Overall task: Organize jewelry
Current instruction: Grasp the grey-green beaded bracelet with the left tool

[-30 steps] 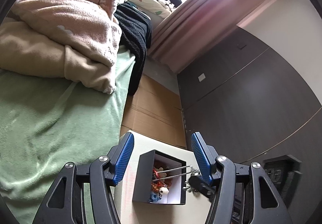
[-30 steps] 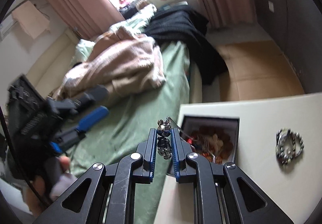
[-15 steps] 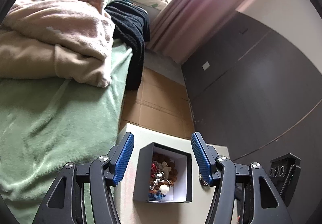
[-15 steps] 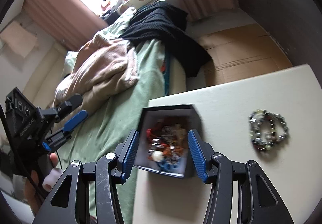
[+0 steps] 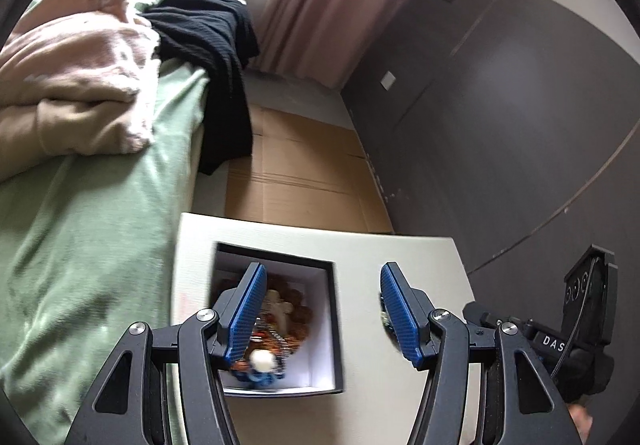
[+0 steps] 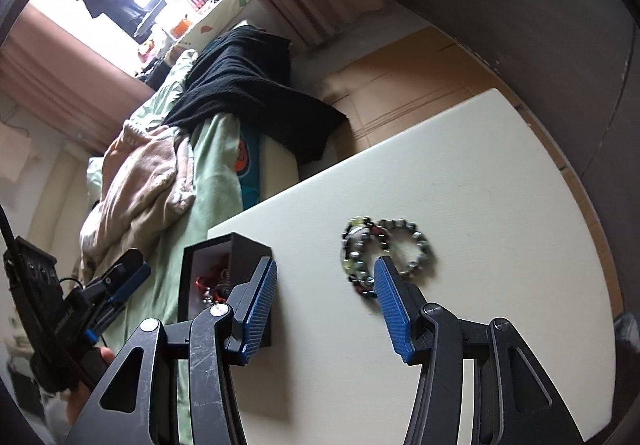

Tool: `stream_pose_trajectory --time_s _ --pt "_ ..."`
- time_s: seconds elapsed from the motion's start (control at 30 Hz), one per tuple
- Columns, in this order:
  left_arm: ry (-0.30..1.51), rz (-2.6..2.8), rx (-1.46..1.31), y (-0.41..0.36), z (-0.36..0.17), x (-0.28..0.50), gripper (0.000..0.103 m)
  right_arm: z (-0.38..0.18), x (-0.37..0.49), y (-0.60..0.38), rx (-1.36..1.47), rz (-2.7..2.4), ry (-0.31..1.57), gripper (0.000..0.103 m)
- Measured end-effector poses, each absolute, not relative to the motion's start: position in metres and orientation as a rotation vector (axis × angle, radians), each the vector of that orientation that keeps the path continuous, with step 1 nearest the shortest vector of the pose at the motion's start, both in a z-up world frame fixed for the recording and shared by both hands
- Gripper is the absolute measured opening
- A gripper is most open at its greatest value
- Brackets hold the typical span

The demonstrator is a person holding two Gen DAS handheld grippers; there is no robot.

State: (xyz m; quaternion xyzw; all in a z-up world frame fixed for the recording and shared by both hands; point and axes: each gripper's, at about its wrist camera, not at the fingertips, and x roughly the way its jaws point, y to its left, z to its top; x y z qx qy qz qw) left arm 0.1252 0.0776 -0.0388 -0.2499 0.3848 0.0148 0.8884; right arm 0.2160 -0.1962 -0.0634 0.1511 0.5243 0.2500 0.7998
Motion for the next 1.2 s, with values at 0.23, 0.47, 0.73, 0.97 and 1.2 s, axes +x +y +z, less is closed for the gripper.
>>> stream_pose_trajectory --time_s 0.23,0.47,0.73,0.97,1.2 --pt "0.816 -0.011 -0.465 0.036 -0.042 0.143 0.060 -0.071 0.223 -0.223 0.342 0.499 1.144 0.052" --pt "0.864 -0.072 -0.406 -0.012 -0.056 0.168 0.055 -0.089 0.235 -0.253 0.448 0.454 1.194 0.052" --pt "0.946 -0.098 -0.362 -0.051 -0.082 0.191 0.044 -0.094 0.242 -0.271 0.480 0.421 1.208 0.052" --pt "1.003 -0.104 -0.311 -0.073 -0.103 0.204 0.037 -0.099 0.245 -0.284 0.528 0.404 1.221 0.089" --pt "1.055 -0.091 -0.261 -0.091 -0.127 0.215 0.033 -0.105 0.250 -0.296 0.571 0.378 1.241 0.089"
